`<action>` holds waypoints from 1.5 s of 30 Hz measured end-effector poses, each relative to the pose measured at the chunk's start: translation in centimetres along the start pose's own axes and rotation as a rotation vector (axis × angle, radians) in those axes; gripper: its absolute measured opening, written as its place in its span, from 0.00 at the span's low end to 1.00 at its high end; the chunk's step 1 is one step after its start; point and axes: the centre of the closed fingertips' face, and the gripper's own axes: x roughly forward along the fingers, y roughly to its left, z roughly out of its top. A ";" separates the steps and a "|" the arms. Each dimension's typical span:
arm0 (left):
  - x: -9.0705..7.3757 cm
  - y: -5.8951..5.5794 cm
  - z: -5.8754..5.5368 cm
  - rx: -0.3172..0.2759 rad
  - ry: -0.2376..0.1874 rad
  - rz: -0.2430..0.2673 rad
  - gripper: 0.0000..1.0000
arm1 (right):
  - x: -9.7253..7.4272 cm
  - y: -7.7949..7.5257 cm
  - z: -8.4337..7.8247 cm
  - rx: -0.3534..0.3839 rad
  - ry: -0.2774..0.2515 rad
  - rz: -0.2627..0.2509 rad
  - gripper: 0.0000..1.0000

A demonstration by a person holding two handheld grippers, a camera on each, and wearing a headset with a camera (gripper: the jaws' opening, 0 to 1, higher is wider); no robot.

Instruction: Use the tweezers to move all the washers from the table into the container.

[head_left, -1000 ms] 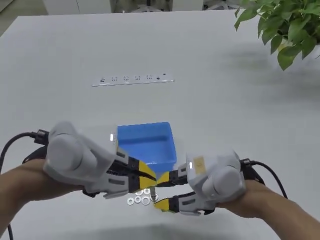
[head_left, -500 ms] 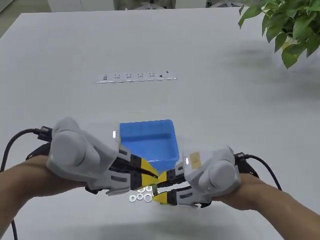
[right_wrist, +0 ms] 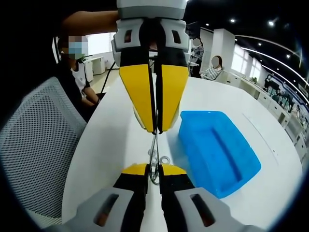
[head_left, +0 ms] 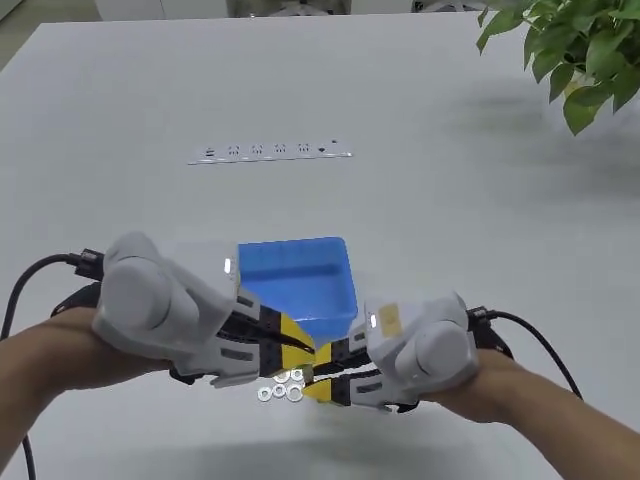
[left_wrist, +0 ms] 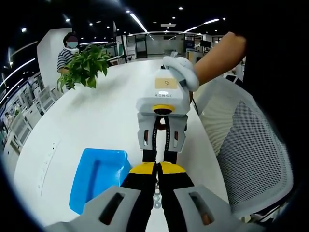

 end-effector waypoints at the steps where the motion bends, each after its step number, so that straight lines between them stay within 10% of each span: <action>1: 0.0 0.0 0.0 0.000 0.000 0.000 0.06 | 0.0 0.0 0.0 0.001 0.001 0.000 0.10; 32: -1.1 0.0 1.0 0.025 -0.010 0.014 0.06 | -1.4 -0.1 1.0 -0.015 0.021 -0.034 0.09; 45: -2.4 1.0 2.4 0.012 -0.062 0.055 0.13 | -2.9 -1.7 4.1 0.018 -0.096 -0.083 0.09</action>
